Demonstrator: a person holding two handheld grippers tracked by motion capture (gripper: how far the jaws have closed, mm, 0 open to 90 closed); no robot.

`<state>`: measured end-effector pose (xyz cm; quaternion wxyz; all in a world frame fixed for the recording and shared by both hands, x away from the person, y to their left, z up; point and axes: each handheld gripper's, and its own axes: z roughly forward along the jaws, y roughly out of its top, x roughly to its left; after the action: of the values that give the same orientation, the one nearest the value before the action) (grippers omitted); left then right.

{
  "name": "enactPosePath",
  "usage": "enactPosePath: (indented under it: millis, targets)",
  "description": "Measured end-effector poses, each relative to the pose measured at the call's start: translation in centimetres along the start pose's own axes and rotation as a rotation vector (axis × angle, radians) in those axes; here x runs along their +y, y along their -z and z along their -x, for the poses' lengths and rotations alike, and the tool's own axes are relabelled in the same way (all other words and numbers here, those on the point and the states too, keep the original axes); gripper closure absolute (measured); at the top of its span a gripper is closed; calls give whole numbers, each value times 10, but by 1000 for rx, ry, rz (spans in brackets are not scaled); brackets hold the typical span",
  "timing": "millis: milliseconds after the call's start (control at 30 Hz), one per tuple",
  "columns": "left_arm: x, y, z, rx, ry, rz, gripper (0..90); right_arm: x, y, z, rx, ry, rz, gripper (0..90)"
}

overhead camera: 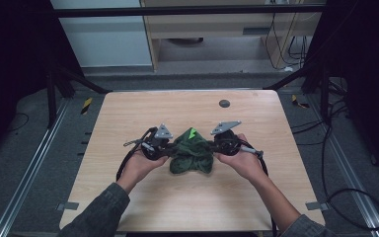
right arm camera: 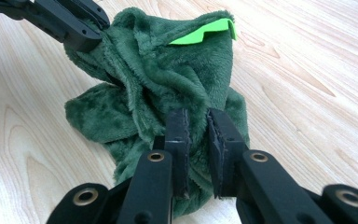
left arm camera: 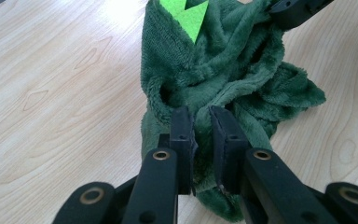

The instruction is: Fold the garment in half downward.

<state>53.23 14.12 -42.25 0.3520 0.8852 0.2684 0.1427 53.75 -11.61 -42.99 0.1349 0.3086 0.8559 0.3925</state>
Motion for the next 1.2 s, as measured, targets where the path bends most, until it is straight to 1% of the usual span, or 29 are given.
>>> enactPosePath:
  millis: [233, 467, 833, 1000, 1033, 1167, 1200]
  targets:
    - [-5, -1, 3, -2, 6, 8, 784, -4, -1, -3, 6, 0, 1, 782]
    - [-10, -2, 6, -10, 9, 13, 782, -7, -4, -6, 9, 2, -10, 764]
    - [-19, -3, 10, -13, 11, 14, 774, -13, -2, -12, 16, 11, -14, 746]
    - [-22, -3, 12, -14, 11, 15, 764, -15, -2, -16, 21, 15, -16, 732]
    - [-23, -3, 14, -17, 5, 12, 761, -17, -1, -17, 18, 27, -16, 723]
    - [-27, -3, 16, -16, 7, 13, 743, -20, 0, -19, 21, 26, -19, 717]
    - [-29, -3, 17, -13, 2, 10, 742, -22, 1, -20, 20, 26, -19, 711]
